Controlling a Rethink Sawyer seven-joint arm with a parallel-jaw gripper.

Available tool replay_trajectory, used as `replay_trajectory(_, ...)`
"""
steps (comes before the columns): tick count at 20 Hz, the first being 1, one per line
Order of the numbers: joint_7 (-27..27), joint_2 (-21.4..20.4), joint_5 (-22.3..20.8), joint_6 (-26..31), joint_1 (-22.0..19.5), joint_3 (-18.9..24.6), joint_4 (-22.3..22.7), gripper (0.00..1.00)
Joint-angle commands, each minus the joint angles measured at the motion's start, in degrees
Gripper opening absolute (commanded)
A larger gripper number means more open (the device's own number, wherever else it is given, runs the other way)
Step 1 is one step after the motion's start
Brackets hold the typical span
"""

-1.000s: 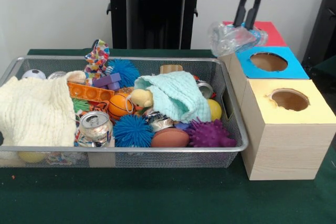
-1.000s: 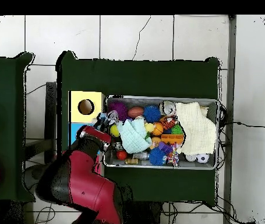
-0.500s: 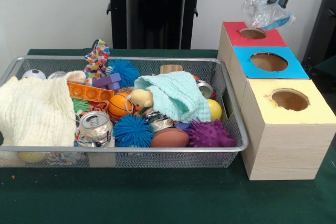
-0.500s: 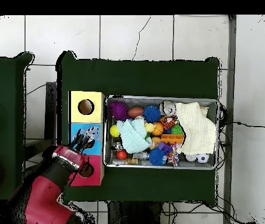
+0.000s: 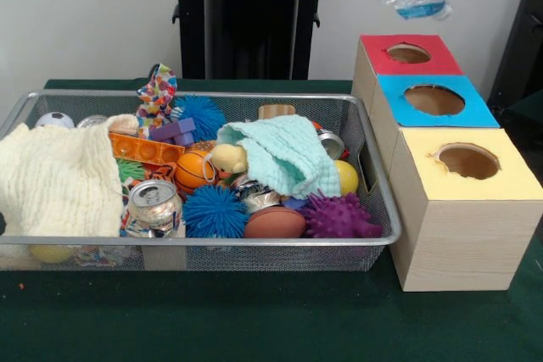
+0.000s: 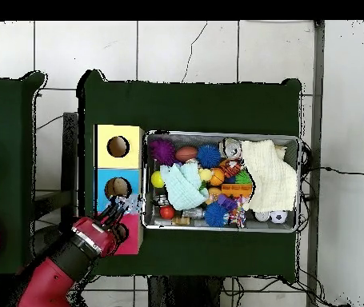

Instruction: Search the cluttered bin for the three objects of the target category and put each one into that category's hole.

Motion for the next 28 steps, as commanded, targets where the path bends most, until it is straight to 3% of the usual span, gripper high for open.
replay_trajectory(1, 24.51, 18.76, 6.52, 13.19, 1.07, -9.76, -5.88, 0.00)
replay_trajectory(7, 33.56, 31.78, 6.51, 22.24, 1.43, -19.48, -10.06, 0.00)
replay_trajectory(11, 38.34, 35.63, 5.03, 25.78, 0.38, -23.67, -12.31, 0.00)
replay_trajectory(22, 47.24, 38.76, 2.22, 28.45, -1.66, -27.63, -17.62, 0.00)
replay_trajectory(28, 49.86, 39.62, 2.01, 28.25, -2.13, -27.63, -19.08, 0.00)
